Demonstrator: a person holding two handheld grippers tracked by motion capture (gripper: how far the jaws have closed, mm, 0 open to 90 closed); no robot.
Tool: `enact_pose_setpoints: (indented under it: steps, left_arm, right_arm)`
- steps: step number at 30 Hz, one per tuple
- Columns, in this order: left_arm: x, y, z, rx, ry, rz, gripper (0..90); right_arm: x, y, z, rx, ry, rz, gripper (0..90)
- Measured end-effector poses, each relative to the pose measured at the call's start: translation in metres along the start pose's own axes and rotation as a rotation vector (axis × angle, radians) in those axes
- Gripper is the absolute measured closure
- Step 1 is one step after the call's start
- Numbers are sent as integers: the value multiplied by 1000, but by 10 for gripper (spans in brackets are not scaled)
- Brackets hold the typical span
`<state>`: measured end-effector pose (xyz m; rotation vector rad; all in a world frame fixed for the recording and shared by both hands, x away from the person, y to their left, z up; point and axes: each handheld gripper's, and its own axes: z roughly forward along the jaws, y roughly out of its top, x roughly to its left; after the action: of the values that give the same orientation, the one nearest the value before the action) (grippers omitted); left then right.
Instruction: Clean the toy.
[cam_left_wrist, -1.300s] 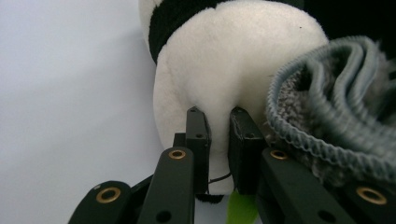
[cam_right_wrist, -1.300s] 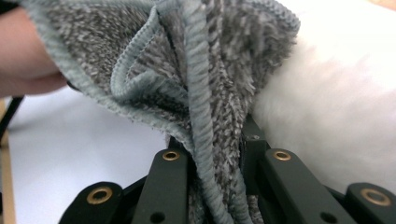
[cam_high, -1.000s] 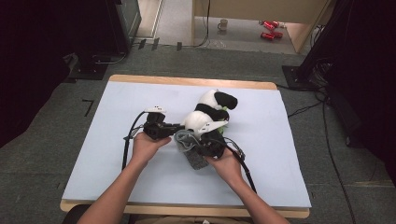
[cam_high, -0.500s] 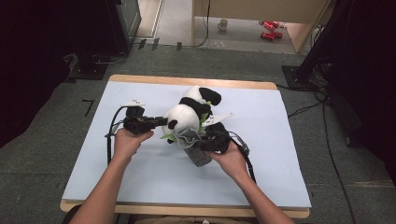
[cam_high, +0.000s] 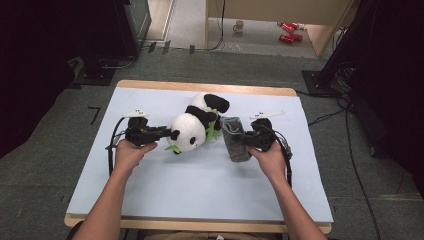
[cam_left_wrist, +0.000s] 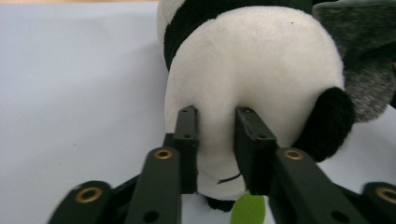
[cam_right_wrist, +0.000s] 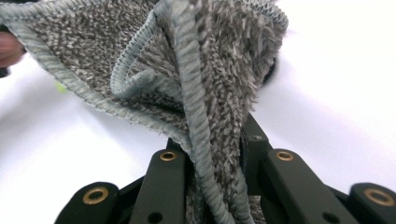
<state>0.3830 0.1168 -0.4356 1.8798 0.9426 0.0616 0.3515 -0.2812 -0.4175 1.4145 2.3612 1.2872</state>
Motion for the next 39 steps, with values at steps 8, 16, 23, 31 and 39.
enact_pose_setpoints:
  steps: [8,16,23,31,39]
  left_arm:
    - [1,-1,-12,-43,-17,28,561]
    - [-12,5,-25,-107,-26,96,406]
    - [-23,7,-2,-47,-69,86,252]
    - [-13,5,1,-22,83,58,560]
    - [6,2,-31,9,10,-84,711]
  right_arm:
    - [-32,-10,-1,23,-57,84,754]
    - [-53,-13,-9,13,-75,146,749]
    - [-66,-18,-12,11,-94,186,727]
    - [-77,-22,-12,9,-98,225,728]
    - [-67,-18,-8,-20,-50,197,729]
